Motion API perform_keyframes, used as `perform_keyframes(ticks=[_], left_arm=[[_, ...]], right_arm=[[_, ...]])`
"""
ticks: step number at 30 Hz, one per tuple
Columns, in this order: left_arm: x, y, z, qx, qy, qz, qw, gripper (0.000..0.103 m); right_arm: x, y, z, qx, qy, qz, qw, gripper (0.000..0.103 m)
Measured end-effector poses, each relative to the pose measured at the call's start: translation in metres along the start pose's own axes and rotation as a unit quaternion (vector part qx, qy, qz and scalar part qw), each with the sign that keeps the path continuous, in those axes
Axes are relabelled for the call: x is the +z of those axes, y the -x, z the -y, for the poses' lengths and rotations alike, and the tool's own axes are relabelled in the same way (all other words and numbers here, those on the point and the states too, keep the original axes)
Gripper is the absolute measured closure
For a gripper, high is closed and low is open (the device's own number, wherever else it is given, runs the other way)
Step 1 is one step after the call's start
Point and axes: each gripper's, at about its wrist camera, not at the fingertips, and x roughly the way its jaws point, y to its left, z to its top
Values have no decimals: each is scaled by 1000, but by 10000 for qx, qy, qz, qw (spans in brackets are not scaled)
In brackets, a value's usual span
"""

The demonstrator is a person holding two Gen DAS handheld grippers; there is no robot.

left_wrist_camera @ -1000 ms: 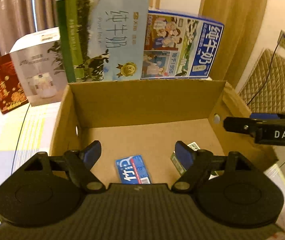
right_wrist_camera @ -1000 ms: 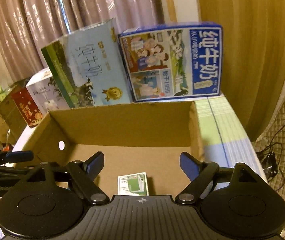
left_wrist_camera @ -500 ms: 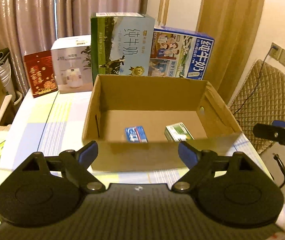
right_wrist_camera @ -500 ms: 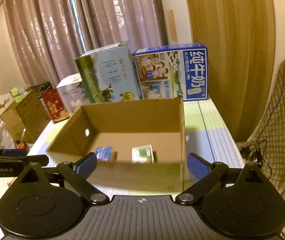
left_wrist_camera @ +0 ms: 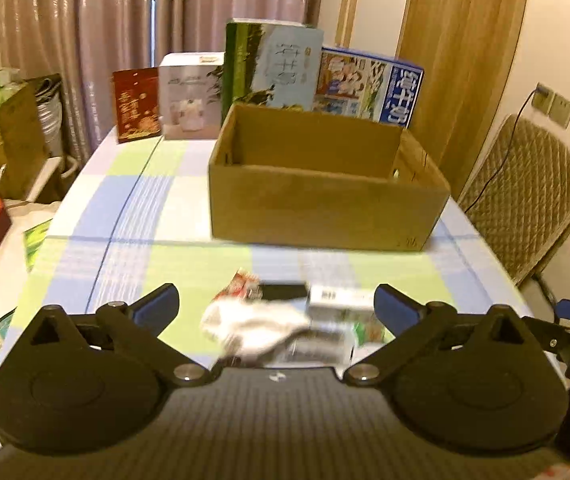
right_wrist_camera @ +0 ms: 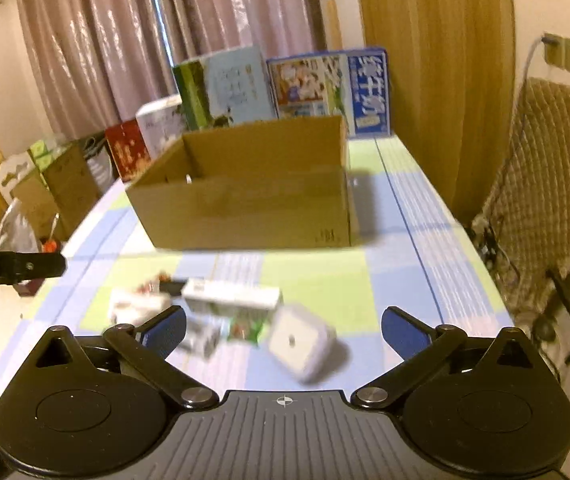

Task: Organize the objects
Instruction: 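Withdraw both tools from the cardboard box back over the table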

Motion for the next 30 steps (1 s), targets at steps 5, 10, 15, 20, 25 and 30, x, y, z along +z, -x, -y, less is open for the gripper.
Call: perform_keyframes(ticks=[5,10,15,20,25,30], left_arm=[[-33,13,-5,187,272,-48,9994,1],[-58,10,-6,223,290,-323,9988,1],[-70,10,-7,238,239,-417,9986,1],[-73,5,-9,213,307,-483,9981,1],[-73,3,-7,176,302,-498,9981,1],[-73,1,-6,173,272,-518,9981,1]], right_arm=[[-28,3,0,-179,-195,-133,9996,2],[-39,3,0,-267,-293,-197,9990,2],[-42,3,-2,-262,-298,-188,9990,2],[-42,1,-3,-247,-285,-215,9991,2],[-40,-2,-4,-236,-274,-230,9991,2],[-40,-6,-5,-209,-260,-274,9991,2]])
